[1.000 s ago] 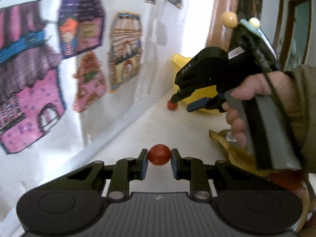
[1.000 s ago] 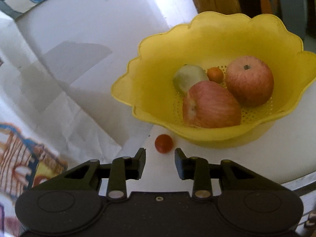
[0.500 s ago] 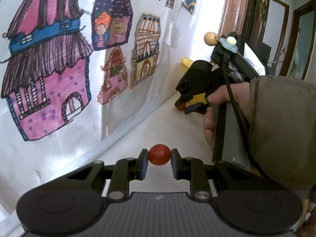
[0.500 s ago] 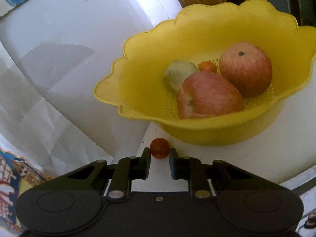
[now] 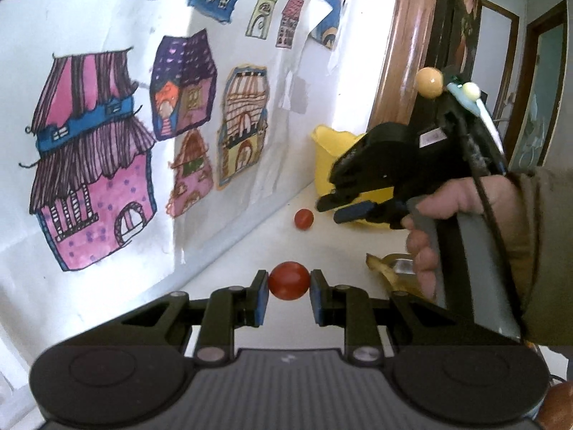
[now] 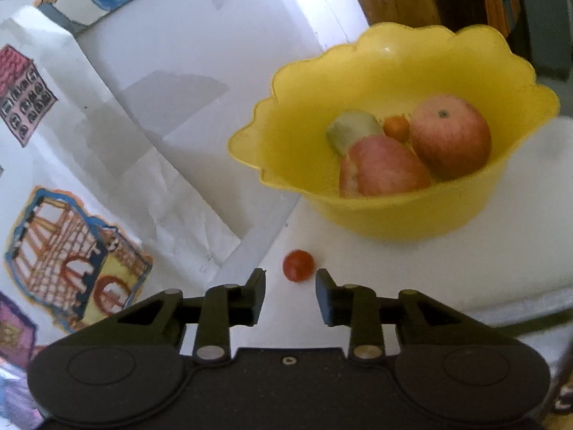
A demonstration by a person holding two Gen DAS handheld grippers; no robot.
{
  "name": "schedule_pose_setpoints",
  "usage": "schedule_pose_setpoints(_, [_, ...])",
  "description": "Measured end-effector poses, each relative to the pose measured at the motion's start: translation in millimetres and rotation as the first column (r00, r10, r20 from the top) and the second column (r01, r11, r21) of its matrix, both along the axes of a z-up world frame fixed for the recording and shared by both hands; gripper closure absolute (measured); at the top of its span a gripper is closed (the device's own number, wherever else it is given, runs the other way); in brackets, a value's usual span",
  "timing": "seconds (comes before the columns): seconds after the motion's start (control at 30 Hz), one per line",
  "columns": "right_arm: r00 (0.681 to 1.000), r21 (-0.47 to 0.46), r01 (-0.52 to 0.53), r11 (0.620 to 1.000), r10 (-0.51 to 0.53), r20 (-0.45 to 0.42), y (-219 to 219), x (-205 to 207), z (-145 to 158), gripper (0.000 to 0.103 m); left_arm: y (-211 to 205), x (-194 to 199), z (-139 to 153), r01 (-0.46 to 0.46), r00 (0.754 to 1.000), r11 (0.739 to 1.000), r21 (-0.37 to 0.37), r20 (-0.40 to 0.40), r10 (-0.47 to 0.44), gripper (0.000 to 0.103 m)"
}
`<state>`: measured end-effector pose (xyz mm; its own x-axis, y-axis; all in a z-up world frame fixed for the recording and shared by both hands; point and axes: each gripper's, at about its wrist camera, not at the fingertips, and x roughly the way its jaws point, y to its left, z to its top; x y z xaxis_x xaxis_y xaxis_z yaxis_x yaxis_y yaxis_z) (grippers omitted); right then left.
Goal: Organize fruits
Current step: 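Grasp a cherry tomato with the left tool while the right tool grasps another cherry tomato, then carry the cherry tomato over the steel tray with the left tool while the right tool carries its tomato there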
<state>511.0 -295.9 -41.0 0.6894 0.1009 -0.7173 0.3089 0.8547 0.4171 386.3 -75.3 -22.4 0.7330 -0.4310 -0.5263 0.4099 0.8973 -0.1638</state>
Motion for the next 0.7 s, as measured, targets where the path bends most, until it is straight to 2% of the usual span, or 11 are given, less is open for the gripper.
schedule_pose_setpoints(0.1, [1.0,-0.049,-0.001,0.999,0.002,0.013,1,11,-6,0.069,-1,-3,0,-0.007,1.0,1.0,-0.002,-0.009,0.007,0.076])
schedule_pose_setpoints(0.3, [0.999,-0.043,0.016,0.999,-0.017,-0.029,0,26,-28,0.072,0,3,-8,-0.007,1.0,1.0,-0.012,-0.027,0.006,0.076])
schedule_pose_setpoints(0.6, [0.999,-0.071,-0.046,0.996,0.046,-0.01,16,23,-31,0.077,1,16,-20,-0.005,0.999,1.0,-0.031,-0.039,0.004,0.076])
schedule_pose_setpoints(0.7, [0.998,-0.028,-0.055,0.998,0.054,-0.031,16,19,-28,0.077,3,15,-23,-0.006,0.999,0.999,-0.032,-0.042,0.005,0.076])
